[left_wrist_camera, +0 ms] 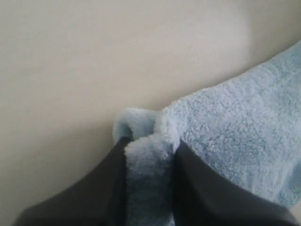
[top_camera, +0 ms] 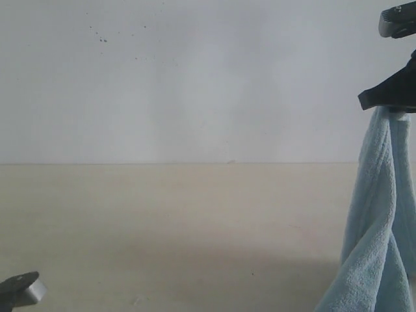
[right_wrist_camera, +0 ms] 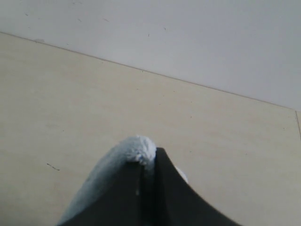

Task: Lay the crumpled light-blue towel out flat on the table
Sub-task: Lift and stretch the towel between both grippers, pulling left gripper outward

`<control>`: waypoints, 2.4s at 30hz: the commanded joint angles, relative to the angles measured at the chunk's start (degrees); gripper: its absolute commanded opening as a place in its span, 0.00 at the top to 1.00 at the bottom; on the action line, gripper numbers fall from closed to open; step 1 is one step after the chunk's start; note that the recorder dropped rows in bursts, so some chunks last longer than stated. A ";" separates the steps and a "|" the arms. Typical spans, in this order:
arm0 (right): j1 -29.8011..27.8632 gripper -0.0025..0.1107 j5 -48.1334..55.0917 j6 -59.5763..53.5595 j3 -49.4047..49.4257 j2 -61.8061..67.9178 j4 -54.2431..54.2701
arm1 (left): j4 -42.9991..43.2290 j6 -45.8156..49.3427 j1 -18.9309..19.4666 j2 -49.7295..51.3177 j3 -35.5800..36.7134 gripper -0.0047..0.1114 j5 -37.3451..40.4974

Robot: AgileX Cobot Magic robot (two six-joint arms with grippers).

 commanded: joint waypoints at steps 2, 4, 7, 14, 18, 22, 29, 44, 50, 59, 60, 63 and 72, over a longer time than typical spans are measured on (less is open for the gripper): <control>-0.21 0.98 -0.36 -0.19 -0.22 -0.79 0.00 | 1.06 -3.26 -0.13 -7.60 -3.10 0.75 0.60; -0.21 0.98 -0.24 -0.19 -0.22 -0.79 0.00 | 1.77 -3.52 -0.13 -10.40 -3.95 0.75 0.38; -0.21 0.98 0.16 -0.19 -0.22 -0.79 0.00 | 3.75 -4.52 -0.13 -14.39 -5.13 0.75 0.64; -0.21 0.98 0.56 -0.19 -0.22 -3.15 -0.30 | 9.28 -9.57 -0.13 -26.34 -5.91 0.75 5.53; -0.21 0.98 2.78 -0.19 -0.22 -7.27 -0.48 | 9.29 -14.86 -0.13 -35.71 -5.91 0.75 10.86; -0.21 0.98 6.29 -0.19 -0.22 -11.14 -1.88 | 9.29 -15.77 -0.13 -45.21 -5.91 0.75 13.99; -0.21 0.98 13.45 5.80 -0.22 -19.54 -7.71 | 9.29 -17.45 -0.13 -58.42 -5.91 0.75 20.16; -0.21 0.98 23.26 8.78 -0.22 -39.38 -10.95 | 9.29 -17.70 -0.13 -72.14 -5.91 0.75 22.76; -0.21 0.98 26.89 9.86 1.61 -44.20 -11.76 | 9.29 -17.50 -0.13 -75.88 -5.91 0.75 24.16; 1.33 0.98 25.99 11.31 17.21 -49.29 -17.36 | 9.29 -15.55 -0.13 -75.24 -5.34 0.77 25.66; 2.45 0.98 24.13 11.31 19.24 -48.64 -18.86 | 9.29 -15.55 -0.13 -73.09 -4.86 0.76 25.86; 4.25 0.98 22.17 14.10 22.16 -45.58 -27.62 | 9.29 -15.55 -0.13 -65.46 -4.34 0.76 26.70; 4.25 0.98 7.08 24.66 23.14 -23.92 -37.59 | 9.29 -12.59 -0.13 -40.47 -8.68 0.76 34.25</control>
